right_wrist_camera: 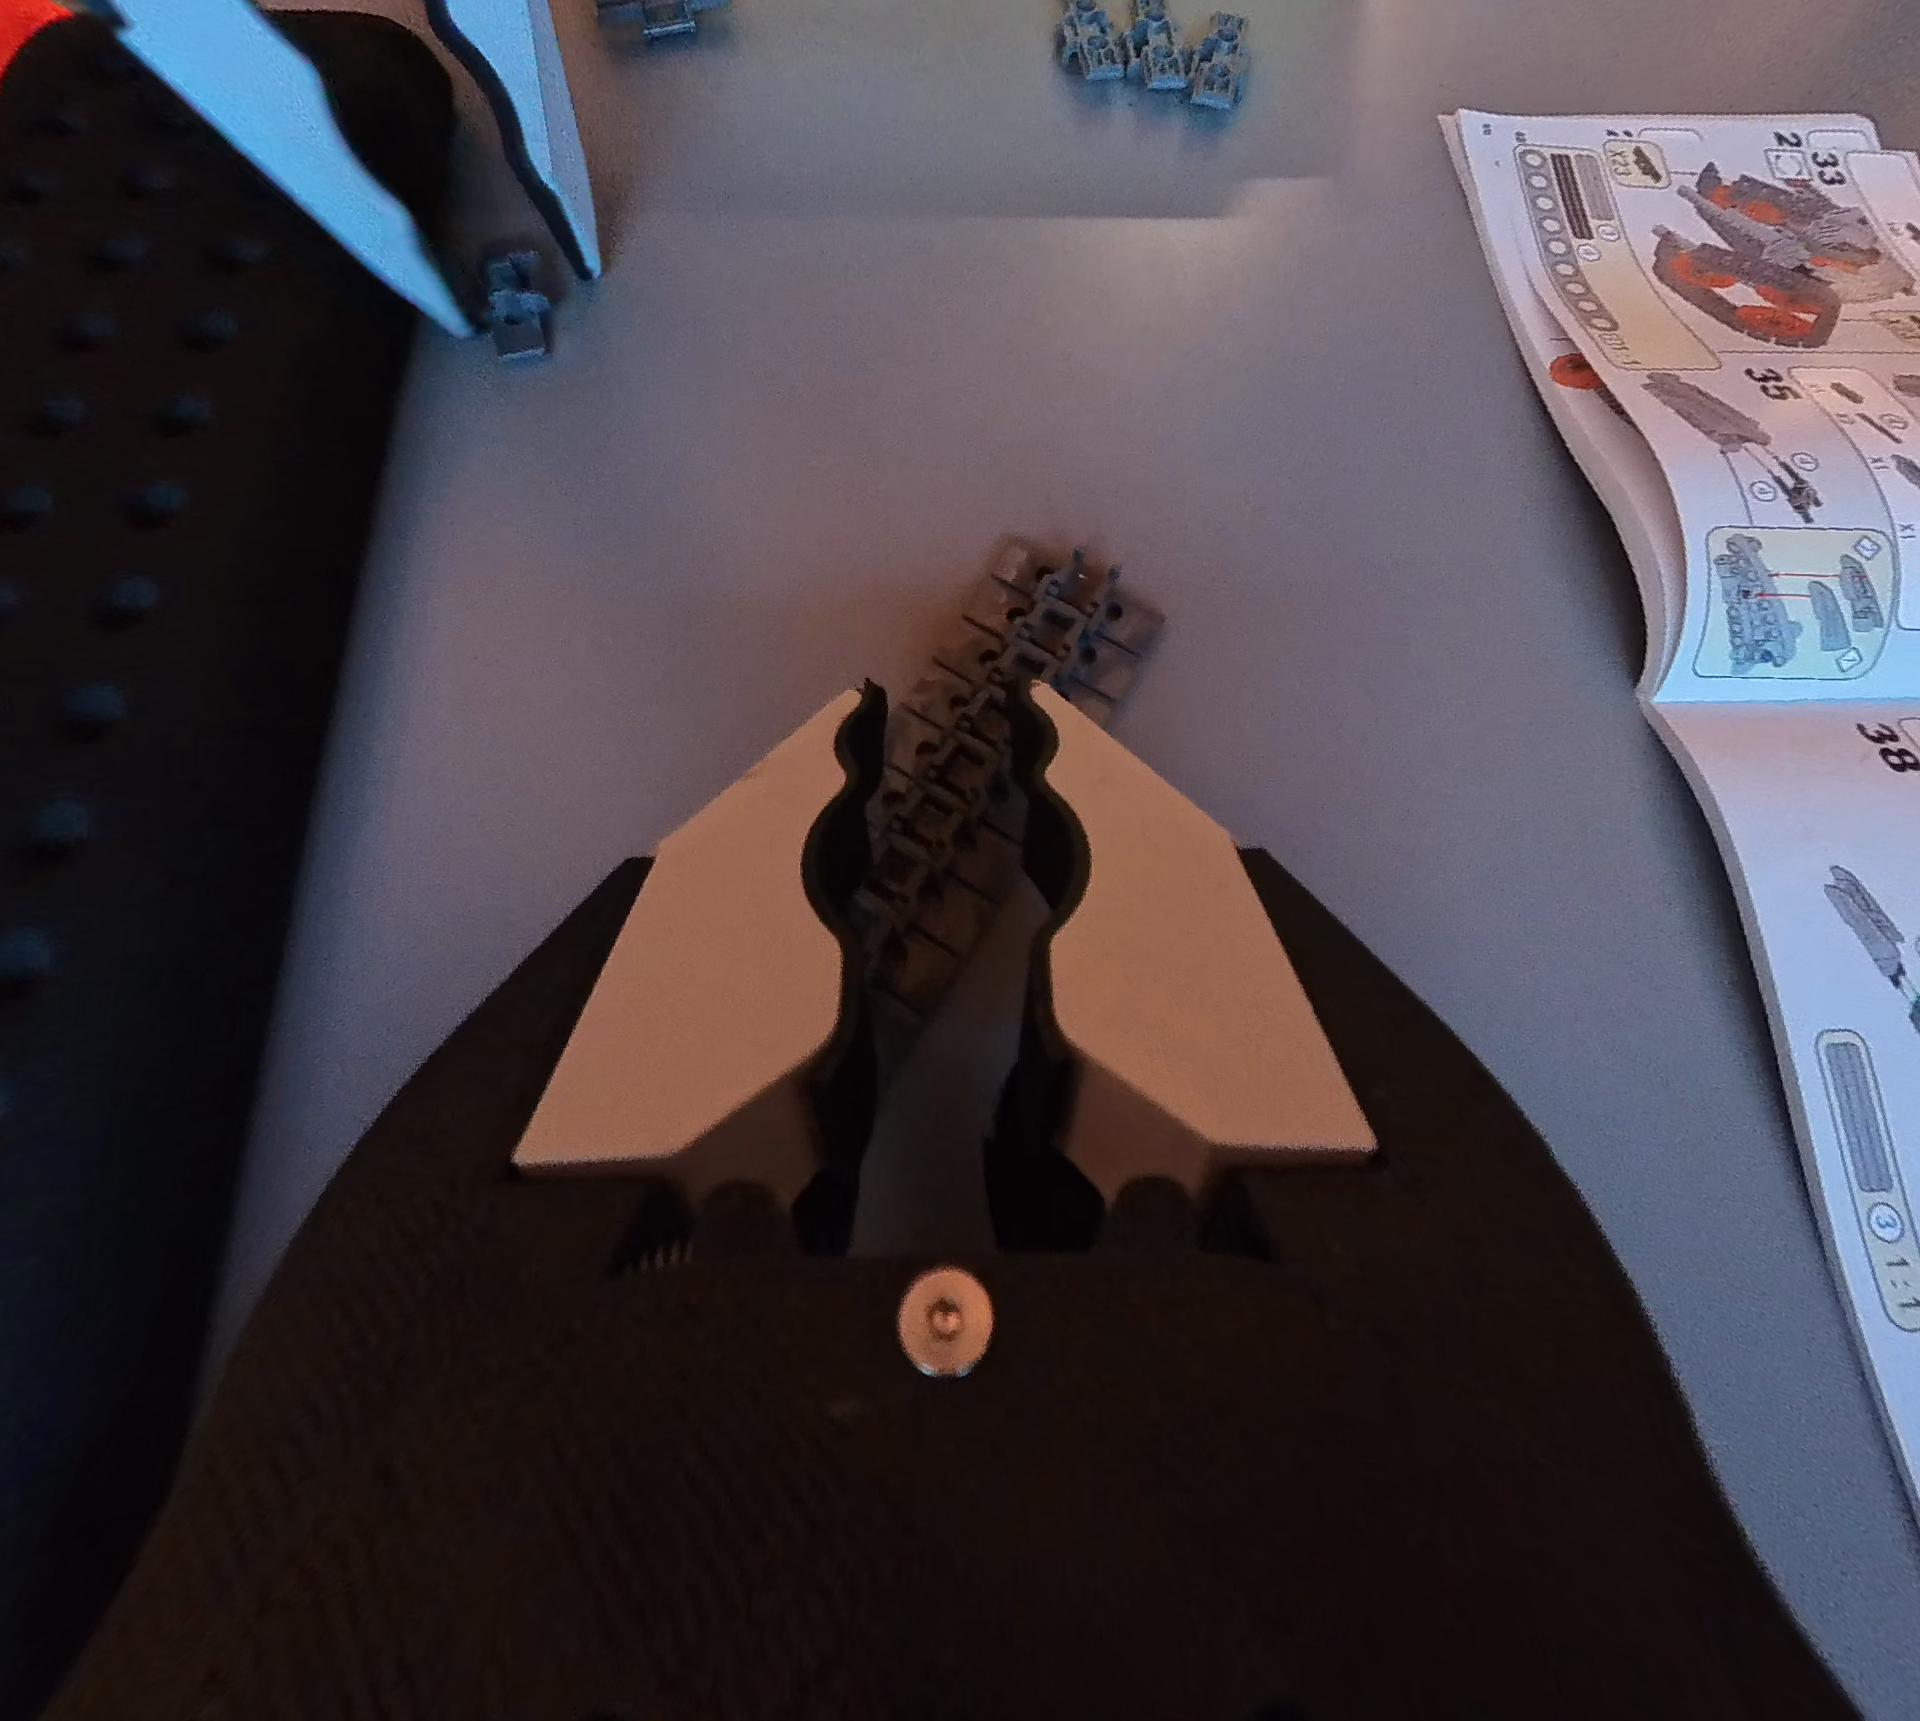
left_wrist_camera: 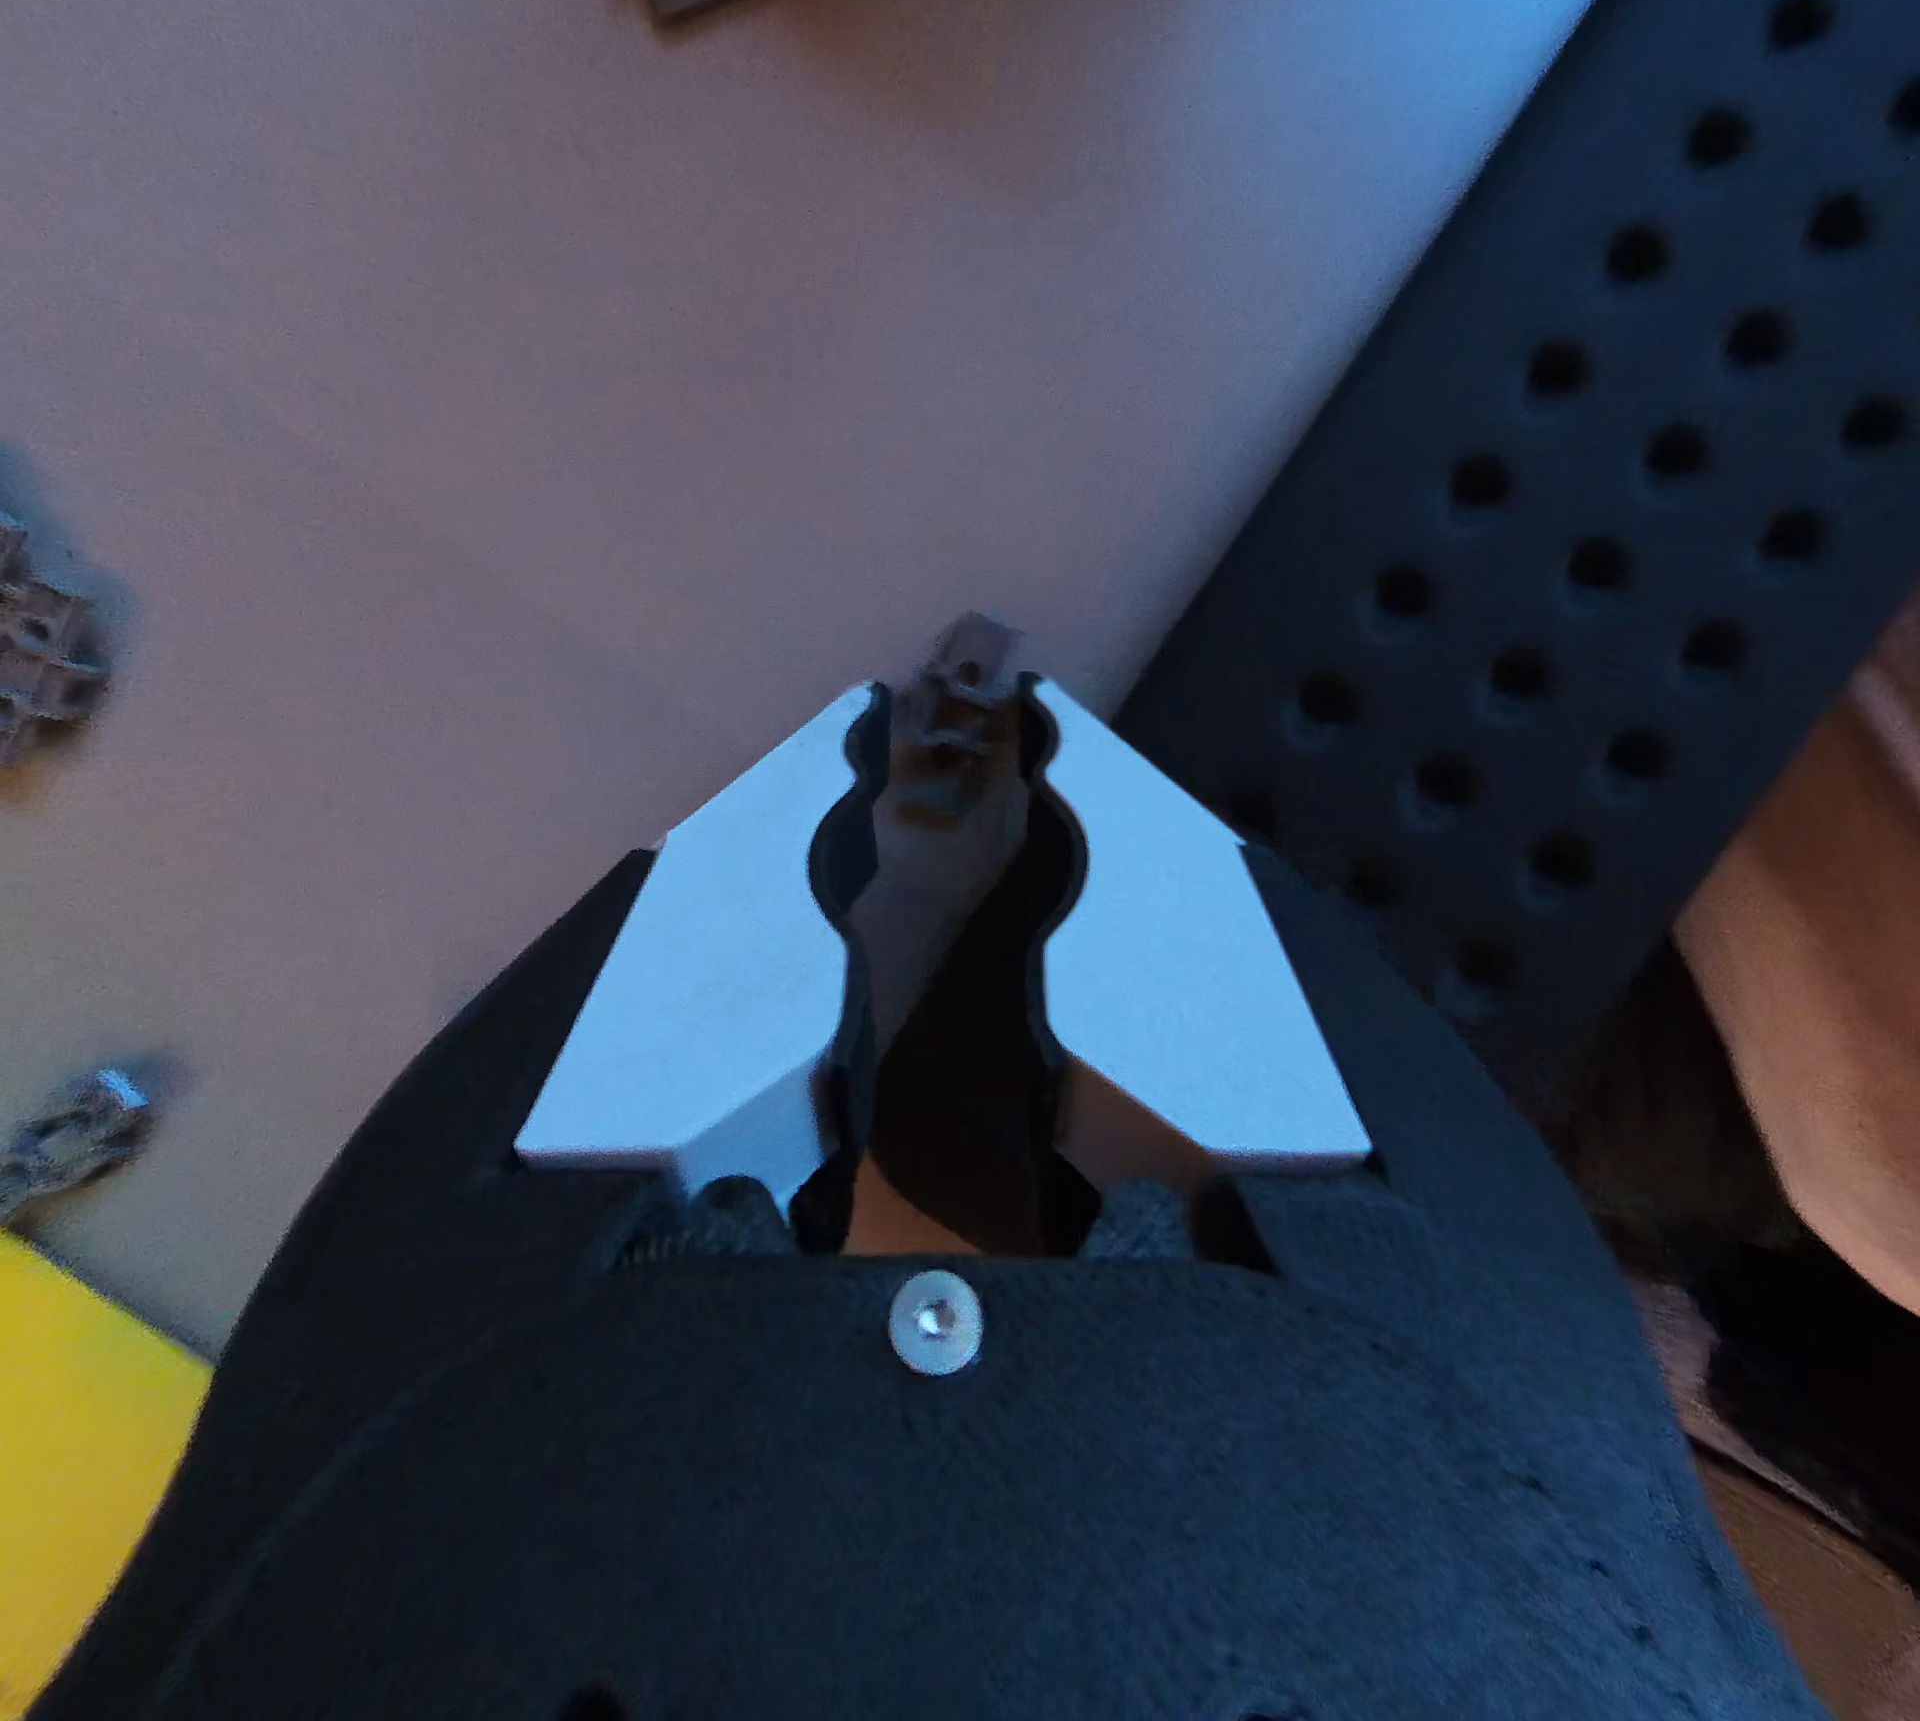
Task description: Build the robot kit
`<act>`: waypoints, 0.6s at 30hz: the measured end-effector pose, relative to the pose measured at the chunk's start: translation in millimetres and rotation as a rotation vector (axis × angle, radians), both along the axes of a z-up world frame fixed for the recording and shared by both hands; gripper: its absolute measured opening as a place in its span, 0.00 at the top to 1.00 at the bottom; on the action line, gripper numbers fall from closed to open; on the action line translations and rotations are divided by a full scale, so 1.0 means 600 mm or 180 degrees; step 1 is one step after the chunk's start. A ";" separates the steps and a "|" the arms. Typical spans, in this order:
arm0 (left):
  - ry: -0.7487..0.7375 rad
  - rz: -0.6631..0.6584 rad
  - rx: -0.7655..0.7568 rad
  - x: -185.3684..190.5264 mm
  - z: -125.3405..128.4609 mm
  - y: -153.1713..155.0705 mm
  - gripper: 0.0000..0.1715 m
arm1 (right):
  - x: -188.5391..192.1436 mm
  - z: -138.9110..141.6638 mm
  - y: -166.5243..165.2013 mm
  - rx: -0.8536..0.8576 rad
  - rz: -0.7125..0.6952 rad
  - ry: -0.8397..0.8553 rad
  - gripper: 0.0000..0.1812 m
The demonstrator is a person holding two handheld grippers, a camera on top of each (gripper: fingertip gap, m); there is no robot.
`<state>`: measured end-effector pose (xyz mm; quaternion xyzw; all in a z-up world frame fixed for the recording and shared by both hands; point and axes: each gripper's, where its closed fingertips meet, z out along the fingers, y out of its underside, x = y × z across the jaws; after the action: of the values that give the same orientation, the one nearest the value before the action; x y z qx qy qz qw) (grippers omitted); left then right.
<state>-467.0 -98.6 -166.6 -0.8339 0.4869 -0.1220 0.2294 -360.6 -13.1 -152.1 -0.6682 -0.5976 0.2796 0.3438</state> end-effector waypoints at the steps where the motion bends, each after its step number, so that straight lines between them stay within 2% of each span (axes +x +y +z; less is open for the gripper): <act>1: 0.0066 -0.0034 0.0080 -0.003 0.000 0.003 0.89 | 0.001 0.001 0.001 0.0010 -0.0002 0.0001 0.87; 5: 0.0196 -0.0076 0.0150 -0.005 0.001 0.005 0.91 | -0.001 0.004 -0.002 -0.0053 0.0024 0.0057 0.88; 8: 0.0160 -0.0169 0.0329 0.012 0.024 0.010 0.91 | -0.011 0.021 -0.019 -0.0241 0.0091 0.0242 0.88; 10: 0.0088 -0.0341 0.0531 0.038 0.053 0.009 0.91 | -0.029 0.051 -0.051 -0.0752 0.0212 0.0575 0.86; 13: 0.0043 -0.0777 0.0819 0.084 0.092 -0.005 0.91 | -0.047 0.097 -0.102 -0.2101 0.0361 0.1024 0.84; 15: 0.0053 -0.1069 0.0939 0.110 0.107 -0.016 0.91 | -0.047 0.113 -0.120 -0.2750 0.0443 0.1159 0.83; 18: 0.0082 -0.1376 0.1032 0.138 0.116 -0.025 0.91 | -0.044 0.101 -0.135 -0.2960 0.0569 0.0996 0.85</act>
<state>-384.5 -113.7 -96.9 -0.6645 0.6696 -0.0779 0.3224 -387.0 -93.9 -91.4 -0.6469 -0.4059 0.6418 0.0696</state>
